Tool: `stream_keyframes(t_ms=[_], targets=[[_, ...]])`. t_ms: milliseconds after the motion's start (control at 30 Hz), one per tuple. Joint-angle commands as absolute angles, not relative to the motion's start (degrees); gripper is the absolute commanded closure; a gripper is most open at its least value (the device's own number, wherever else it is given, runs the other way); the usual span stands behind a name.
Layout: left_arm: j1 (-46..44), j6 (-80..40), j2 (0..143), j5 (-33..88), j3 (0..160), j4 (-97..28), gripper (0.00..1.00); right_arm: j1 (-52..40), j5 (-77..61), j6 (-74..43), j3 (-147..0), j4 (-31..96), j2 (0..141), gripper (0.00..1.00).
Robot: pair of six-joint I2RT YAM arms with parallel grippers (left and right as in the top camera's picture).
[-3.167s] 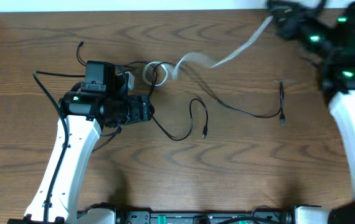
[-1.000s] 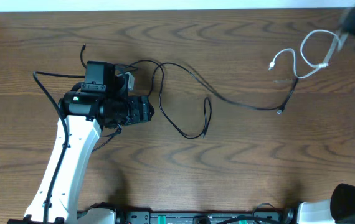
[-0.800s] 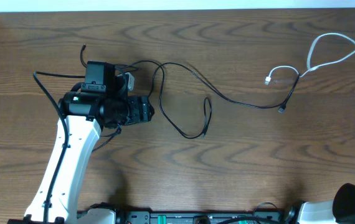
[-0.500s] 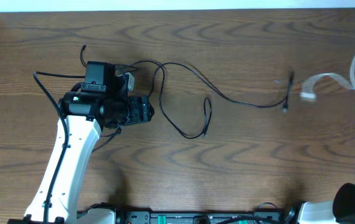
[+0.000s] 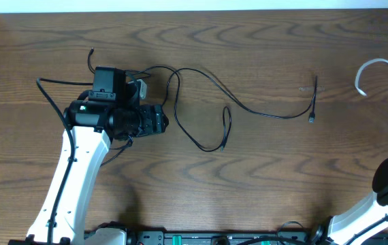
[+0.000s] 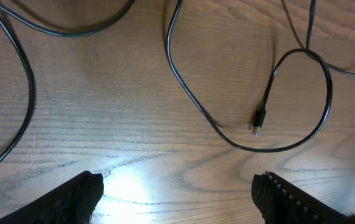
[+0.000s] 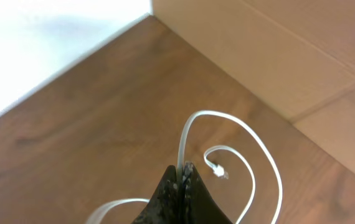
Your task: Untangle cables
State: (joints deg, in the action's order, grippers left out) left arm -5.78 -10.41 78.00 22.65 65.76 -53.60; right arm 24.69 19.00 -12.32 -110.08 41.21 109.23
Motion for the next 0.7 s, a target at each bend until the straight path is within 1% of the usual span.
stream_keyframes(t_ms=[0, 200, 333, 367, 400, 533, 567, 600, 633, 667], targets=[[-5.87, -9.47, 77.49, 23.35, 65.69, -53.71, 0.18, 25.61, 14.46, -11.94, -110.43, 39.09, 108.33, 0.99], [-5.87, -9.47, 77.49, 23.35, 65.69, -53.71, 0.18, 28.84, 14.35, -12.58, -110.32, 44.27, 110.59, 0.99], [-5.87, -9.47, 77.49, 23.35, 65.69, -53.71, 0.18, 32.77, 8.27, -13.26, -110.30, 48.03, 114.15, 0.98], [-5.87, -9.50, 77.49, 23.35, 65.69, -53.74, 0.18, 33.71, 6.52, -13.26, -110.30, 49.04, 115.15, 0.94], [-5.87, -9.50, 77.49, 23.35, 65.69, -53.74, 0.18, 34.22, 5.69, -13.23, -110.30, 49.56, 115.59, 0.92], [-5.87, -9.74, 77.49, 23.38, 65.69, -53.74, 0.18, 36.12, 5.58, -13.26, -110.28, 51.27, 117.32, 0.91], [-5.87, -9.74, 77.49, 23.38, 65.69, -53.74, 0.19, 36.27, 5.32, -13.26, -110.28, 51.20, 117.32, 0.89], [-5.87, -9.74, 77.49, 23.35, 65.69, -53.74, 0.19, 36.29, 4.29, -13.21, -110.28, 50.94, 117.32, 0.76], [-5.87, -9.72, 77.49, 23.35, 65.69, -53.74, 0.18, 36.27, 0.75, -12.95, -110.30, 50.76, 117.32, 0.57], [-5.87, -9.72, 77.49, 23.35, 65.69, -53.74, 0.19, 36.16, -3.86, -12.05, -110.30, 50.72, 117.32, 0.51]])
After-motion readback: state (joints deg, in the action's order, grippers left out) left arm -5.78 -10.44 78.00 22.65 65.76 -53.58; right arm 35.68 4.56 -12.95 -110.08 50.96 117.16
